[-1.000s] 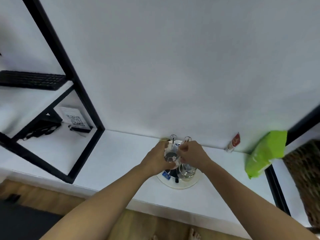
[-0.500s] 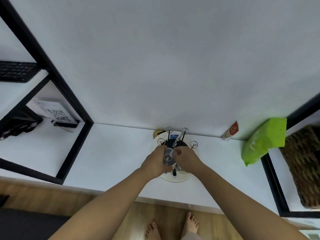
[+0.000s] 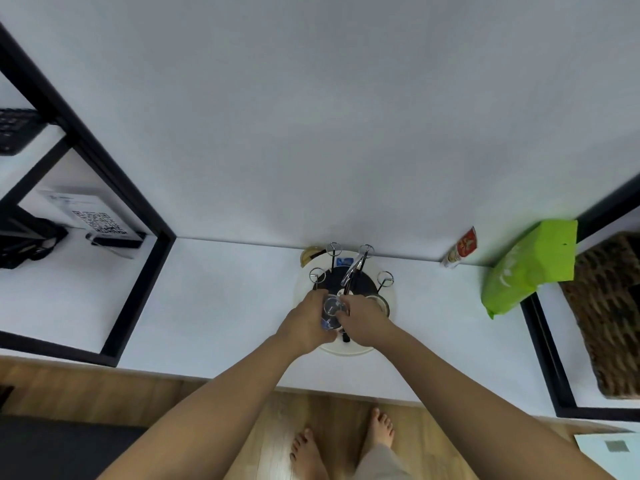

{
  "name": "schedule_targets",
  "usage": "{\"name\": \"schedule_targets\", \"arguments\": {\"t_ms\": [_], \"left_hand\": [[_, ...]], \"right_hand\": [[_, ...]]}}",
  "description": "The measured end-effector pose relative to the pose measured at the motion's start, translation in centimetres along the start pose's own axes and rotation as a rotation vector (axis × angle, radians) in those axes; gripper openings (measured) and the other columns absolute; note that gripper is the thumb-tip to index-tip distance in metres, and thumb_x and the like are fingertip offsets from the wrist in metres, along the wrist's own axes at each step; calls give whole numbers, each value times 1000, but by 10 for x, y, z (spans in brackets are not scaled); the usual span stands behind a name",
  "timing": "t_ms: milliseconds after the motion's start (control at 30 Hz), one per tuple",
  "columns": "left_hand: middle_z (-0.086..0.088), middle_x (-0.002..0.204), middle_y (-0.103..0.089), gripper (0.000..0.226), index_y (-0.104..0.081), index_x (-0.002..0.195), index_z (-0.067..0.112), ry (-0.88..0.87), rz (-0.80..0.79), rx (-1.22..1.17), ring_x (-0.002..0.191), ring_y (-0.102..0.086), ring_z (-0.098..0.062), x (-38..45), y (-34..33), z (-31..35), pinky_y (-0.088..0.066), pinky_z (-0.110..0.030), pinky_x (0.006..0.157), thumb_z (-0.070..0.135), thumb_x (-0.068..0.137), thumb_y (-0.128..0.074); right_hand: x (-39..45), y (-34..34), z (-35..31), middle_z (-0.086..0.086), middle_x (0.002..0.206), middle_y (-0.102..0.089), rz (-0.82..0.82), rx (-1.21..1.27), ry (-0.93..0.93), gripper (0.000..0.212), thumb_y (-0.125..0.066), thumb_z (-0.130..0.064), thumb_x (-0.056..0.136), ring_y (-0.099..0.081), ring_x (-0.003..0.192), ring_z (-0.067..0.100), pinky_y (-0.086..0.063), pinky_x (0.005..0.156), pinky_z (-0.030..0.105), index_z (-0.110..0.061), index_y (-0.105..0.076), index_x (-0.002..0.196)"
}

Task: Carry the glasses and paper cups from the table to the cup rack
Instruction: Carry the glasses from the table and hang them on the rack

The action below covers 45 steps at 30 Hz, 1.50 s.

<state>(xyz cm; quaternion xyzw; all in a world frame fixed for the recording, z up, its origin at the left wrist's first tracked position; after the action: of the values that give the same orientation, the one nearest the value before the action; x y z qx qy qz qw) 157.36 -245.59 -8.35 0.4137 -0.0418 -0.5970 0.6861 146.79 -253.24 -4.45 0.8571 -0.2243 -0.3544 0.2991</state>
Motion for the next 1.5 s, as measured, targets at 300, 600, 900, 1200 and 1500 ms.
{"name": "schedule_targets", "arguments": {"t_ms": [300,600,900,1200,1500], "left_hand": [[-3,162,-31,111,-13,162,19,-36,-55,61,142,-43,-23,-7,9,15,-41,-36,112,30,80,-86],[-7,134,-63,44,-56,135,17,-29,-114,391,115,-61,-25,-10,102,100,-51,-34,93,33,95,-64],[4,156,-43,63,-38,152,27,-421,536,464,138,-47,-21,-79,268,242,-46,-39,101,49,97,-60],[16,171,0,80,-7,161,41,-817,828,259,157,-2,-8,-140,270,284,-31,-44,119,52,99,-55],[14,165,-28,68,-24,158,36,-950,647,118,148,-29,-7,-125,179,327,-40,-31,106,51,100,-54]], "right_hand": [[-4,5,-5,2,95,-65,-34,62,-13,17,-53,-22,100,-62,96,24,-40,63,20,-9,-62,106],[-24,97,-55,-1,83,-64,21,36,103,19,-56,-31,98,-57,73,14,-43,69,27,-17,-68,98],[-95,252,-156,-6,142,-52,600,-84,379,48,-53,-43,100,-56,111,10,-41,88,25,-26,-46,145],[-171,280,-186,-8,167,-7,955,-279,507,80,-58,-45,94,-31,144,23,-54,88,43,-36,-11,158],[-243,281,-83,-11,144,-42,1131,-174,327,63,-65,-42,93,-49,126,15,-56,82,41,-29,-37,148]]}}
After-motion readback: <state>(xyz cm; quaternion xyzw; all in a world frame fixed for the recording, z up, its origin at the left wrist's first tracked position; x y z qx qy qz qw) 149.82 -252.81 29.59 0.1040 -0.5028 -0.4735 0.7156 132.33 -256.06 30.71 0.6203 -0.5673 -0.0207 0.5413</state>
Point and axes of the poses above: each hand's wrist, its own x-axis towards the middle knuckle, its own y-axis out of the back of the hand, z = x × y, the point moved 6 cm from there along x, towards the middle knuckle
